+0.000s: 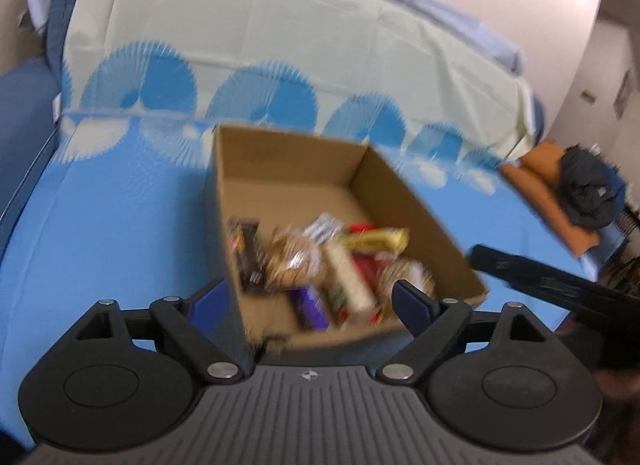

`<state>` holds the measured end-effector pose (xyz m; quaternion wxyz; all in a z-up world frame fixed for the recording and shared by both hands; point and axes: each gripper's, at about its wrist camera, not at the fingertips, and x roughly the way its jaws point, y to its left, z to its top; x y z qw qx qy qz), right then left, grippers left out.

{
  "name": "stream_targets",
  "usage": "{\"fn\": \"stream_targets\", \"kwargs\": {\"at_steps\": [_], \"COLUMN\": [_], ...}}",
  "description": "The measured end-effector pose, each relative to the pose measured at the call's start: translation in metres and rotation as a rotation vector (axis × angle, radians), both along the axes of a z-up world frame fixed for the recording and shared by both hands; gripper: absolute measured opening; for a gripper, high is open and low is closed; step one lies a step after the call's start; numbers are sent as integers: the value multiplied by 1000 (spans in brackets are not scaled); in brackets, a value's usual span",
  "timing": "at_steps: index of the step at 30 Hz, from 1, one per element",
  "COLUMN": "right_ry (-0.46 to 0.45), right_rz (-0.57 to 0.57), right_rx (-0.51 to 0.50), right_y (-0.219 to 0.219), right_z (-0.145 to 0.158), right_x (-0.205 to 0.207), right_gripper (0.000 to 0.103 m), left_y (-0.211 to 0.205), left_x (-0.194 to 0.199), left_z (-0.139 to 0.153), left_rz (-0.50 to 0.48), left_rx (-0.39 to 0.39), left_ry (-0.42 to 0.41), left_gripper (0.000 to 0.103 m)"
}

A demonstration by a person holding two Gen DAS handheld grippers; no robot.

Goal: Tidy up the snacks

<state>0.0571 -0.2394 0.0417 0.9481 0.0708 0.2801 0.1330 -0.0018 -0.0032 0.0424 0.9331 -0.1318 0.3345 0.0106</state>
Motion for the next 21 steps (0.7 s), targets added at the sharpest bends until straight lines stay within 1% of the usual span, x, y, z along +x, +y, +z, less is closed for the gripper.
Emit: {"fn": "stream_targets", "kwargs": {"at_steps": [1,3,5,8,10,13,21], "right_ry": [9,23,24,10,32,55,49], "right_rz": [3,5,34,77,85,88,129], "right_rx": [8,12,-11,-101,-136,-163,-211], "right_y": [-1,0,5,19,24,28,45], "right_z": [-1,-5,-7,-12,-17,-21,-23], "right_x": [-7,-22,-30,-34,-31,-26,-26], "right_gripper": [102,102,102,102,102,102,102], "left_y": [-3,-8,-13,-17,-17,-16,-14], "left_x": [0,-3,-5,-4,-3,-5,-4], "left_z": [-4,-11,-18,-31,-39,-47,-47], "left_rz": [10,22,39,58,80,85,116], "left_rx": [22,69,111,104,94,69,99], "left_ry": [26,42,60,101,132,162,184], "left_gripper": [100,101,102,102,102,102,102]}}
